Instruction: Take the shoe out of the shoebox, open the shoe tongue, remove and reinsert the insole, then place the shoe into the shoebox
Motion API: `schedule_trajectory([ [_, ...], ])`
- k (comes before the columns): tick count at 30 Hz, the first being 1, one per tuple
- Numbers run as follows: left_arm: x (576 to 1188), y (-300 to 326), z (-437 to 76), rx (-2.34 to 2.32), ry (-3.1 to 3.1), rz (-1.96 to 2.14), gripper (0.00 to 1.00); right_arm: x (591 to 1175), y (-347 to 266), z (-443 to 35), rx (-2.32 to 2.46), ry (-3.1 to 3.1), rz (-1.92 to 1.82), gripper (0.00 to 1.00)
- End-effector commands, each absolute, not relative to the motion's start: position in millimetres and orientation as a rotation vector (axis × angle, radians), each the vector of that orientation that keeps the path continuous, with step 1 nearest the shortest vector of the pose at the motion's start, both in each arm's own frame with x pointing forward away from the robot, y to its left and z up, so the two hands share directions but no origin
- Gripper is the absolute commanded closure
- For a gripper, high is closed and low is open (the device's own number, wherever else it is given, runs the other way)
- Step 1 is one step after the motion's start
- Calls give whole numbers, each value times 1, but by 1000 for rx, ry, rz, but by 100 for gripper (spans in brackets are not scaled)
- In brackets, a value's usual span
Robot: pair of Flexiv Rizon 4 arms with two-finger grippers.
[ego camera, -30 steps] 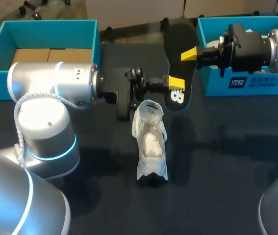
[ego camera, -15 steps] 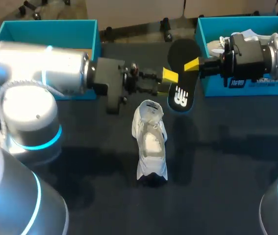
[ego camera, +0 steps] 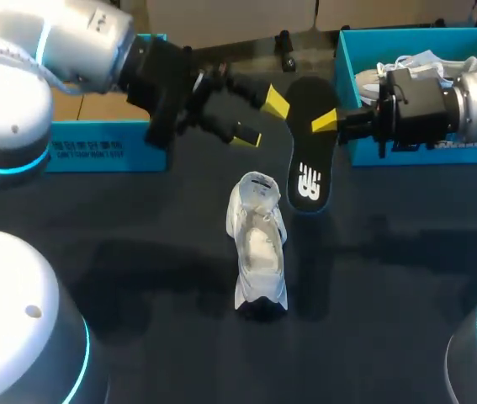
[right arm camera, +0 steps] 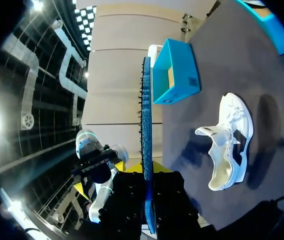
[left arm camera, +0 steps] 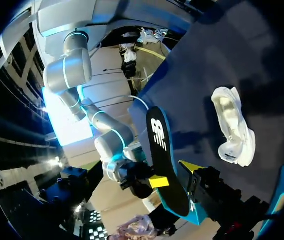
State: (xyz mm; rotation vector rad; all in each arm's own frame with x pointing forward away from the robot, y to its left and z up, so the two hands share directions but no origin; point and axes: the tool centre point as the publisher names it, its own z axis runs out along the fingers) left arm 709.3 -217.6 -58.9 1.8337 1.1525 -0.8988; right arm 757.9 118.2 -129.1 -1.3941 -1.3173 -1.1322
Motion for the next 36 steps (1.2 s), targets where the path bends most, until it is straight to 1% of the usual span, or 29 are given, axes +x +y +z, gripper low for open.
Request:
schedule_trajectory([
  [1, 711, -218, -56, 1878, 1179, -868, 0, 759, 123, -132, -1391, -1317, -1131, 100],
  [8, 711, -221, -53, 1876, 1196, -858, 0, 754, 129, -136, -1388, -1295, -1145, 100],
  [12, 720, -235, -47, 1920, 1417, -636, 0, 752, 130, -138, -1391, -1287, -1152, 100],
  [18, 736, -246, -37, 1901, 1554, -508, 0, 751, 133, -138, -1393, -1284, -1152, 100],
  [30, 752, -253, -41, 1952, 1905, -371, 0, 749, 136, -139, -1389, -1285, -1156, 100],
  [36, 751, -259, -52, 2095, 2000, -220, 0, 748, 137, -141, -1386, -1279, -1160, 100],
])
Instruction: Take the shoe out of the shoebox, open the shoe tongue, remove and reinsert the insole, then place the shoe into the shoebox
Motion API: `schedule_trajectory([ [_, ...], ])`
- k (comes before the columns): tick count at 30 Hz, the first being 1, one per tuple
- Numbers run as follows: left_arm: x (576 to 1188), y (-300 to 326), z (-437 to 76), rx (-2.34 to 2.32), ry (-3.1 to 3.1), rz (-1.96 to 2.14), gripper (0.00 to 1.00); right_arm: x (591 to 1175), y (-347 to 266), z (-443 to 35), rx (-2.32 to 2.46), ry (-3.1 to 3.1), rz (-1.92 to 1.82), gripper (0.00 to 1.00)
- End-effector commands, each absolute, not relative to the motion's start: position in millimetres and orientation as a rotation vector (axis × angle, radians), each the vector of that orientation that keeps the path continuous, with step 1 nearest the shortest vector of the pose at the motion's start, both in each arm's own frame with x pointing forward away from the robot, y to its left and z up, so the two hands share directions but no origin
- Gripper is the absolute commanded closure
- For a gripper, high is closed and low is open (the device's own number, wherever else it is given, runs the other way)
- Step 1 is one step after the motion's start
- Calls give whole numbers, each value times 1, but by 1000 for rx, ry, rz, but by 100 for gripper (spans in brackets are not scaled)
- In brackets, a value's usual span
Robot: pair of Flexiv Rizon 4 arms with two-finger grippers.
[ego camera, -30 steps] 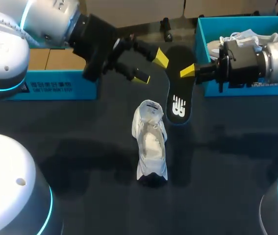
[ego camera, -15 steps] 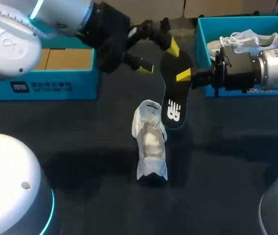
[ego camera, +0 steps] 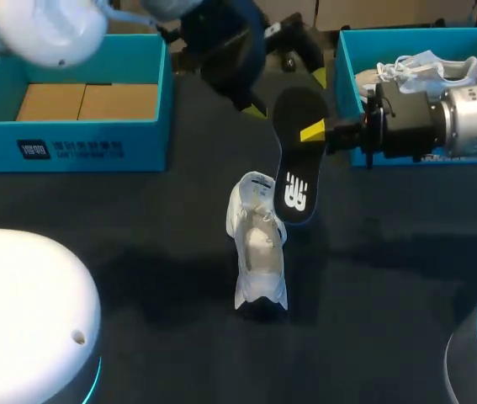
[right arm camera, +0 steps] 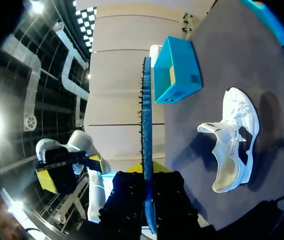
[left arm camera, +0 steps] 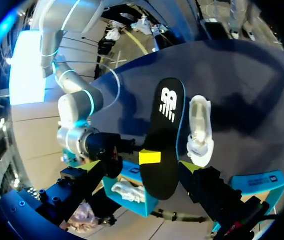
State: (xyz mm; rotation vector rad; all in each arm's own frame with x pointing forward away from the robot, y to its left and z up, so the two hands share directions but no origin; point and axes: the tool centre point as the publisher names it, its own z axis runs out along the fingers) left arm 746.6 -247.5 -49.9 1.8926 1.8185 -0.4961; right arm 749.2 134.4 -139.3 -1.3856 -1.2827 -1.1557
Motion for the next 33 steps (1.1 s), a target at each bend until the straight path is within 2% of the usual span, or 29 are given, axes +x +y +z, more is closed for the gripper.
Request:
schedule_trajectory([
  [1, 751, -260, -55, 2110, 2027, -210, 0, 748, 137, -141, -1385, -1279, -1160, 100],
  [5, 750, -259, -63, 2167, 2097, -69, 0, 747, 137, -141, -1382, -1279, -1160, 100],
  [33, 747, -263, -59, 2157, 2102, -131, 0, 749, 128, -142, -1391, -1274, -1170, 100],
])
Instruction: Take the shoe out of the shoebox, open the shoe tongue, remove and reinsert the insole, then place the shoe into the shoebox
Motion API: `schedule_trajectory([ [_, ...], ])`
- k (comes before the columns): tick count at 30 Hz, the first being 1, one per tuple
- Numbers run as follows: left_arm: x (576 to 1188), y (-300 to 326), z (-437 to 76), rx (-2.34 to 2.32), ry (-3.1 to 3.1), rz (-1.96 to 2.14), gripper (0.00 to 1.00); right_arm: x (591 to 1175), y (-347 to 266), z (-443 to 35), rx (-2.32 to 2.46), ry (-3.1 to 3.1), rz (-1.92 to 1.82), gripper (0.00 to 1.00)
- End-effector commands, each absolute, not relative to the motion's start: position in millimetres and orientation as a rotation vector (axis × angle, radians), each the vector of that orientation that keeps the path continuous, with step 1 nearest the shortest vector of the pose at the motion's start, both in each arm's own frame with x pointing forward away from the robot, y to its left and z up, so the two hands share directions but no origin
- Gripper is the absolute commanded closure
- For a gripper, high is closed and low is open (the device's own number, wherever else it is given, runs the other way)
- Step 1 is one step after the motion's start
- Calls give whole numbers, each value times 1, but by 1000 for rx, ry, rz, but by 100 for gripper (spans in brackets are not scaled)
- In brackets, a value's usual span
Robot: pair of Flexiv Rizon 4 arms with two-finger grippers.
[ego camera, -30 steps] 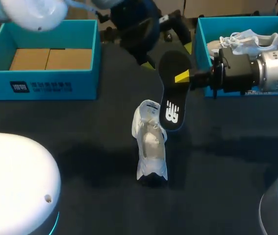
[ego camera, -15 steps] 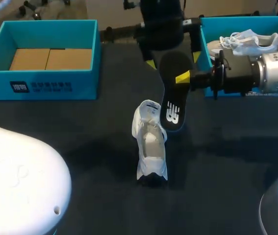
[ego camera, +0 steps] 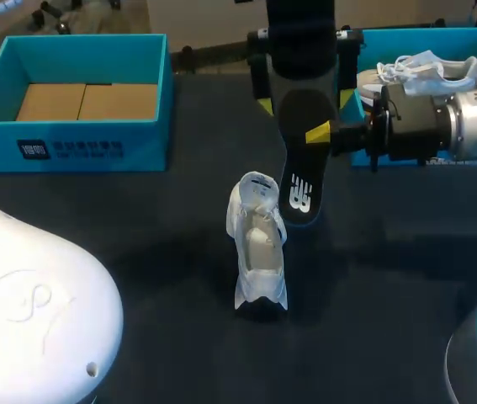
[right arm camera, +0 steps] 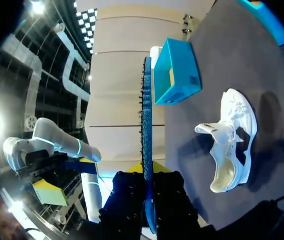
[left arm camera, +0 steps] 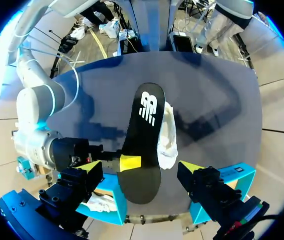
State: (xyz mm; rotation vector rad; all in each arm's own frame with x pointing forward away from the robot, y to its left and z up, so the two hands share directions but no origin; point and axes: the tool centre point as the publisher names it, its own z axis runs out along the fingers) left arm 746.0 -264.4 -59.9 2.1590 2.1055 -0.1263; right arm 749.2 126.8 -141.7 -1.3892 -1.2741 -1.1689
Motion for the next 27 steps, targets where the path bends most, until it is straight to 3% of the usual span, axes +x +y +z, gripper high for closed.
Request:
schedule_trajectory([
  [1, 747, -264, -58, 2157, 2100, -135, 0, 749, 128, -142, -1392, -1273, -1171, 100],
  [27, 745, -263, -54, 2164, 2078, -178, 0, 748, 128, -140, -1399, -1275, -1182, 100],
])
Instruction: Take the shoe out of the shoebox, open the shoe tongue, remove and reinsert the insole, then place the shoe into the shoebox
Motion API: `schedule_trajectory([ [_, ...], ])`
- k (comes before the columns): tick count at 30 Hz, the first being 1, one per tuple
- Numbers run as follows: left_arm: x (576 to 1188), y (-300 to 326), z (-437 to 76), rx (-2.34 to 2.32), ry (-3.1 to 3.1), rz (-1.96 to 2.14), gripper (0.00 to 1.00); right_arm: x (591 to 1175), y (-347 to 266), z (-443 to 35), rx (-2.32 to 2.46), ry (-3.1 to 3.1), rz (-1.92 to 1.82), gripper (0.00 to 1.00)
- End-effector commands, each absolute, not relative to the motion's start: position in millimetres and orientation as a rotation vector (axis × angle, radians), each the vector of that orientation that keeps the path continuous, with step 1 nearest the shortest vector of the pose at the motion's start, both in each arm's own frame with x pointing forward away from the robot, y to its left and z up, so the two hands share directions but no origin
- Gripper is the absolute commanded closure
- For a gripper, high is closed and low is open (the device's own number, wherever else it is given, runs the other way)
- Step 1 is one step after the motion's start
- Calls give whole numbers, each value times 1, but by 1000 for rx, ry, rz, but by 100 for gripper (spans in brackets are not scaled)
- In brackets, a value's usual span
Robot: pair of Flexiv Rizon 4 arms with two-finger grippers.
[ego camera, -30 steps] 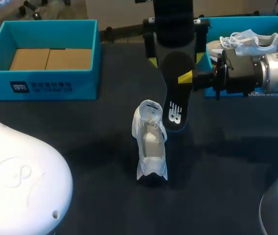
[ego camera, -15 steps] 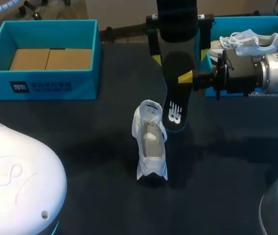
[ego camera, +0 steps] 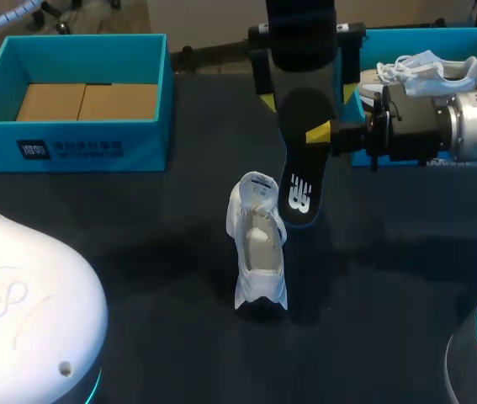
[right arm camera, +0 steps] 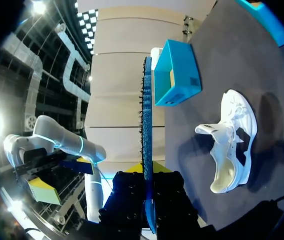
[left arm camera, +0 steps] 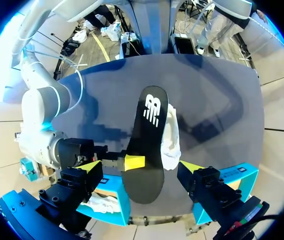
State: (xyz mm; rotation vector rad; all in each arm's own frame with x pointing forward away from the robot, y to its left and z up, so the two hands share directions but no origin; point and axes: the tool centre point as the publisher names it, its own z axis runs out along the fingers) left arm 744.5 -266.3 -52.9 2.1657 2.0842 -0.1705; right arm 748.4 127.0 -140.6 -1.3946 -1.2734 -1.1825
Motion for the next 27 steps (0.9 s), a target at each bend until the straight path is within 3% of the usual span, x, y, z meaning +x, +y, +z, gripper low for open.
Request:
schedule_trajectory([
  [1, 745, -263, -53, 2165, 2078, -179, 0, 748, 128, -140, -1399, -1275, -1181, 100],
  [27, 737, -225, -22, 1949, 1688, -706, 0, 747, 105, -115, -1467, -1300, -1187, 100],
])
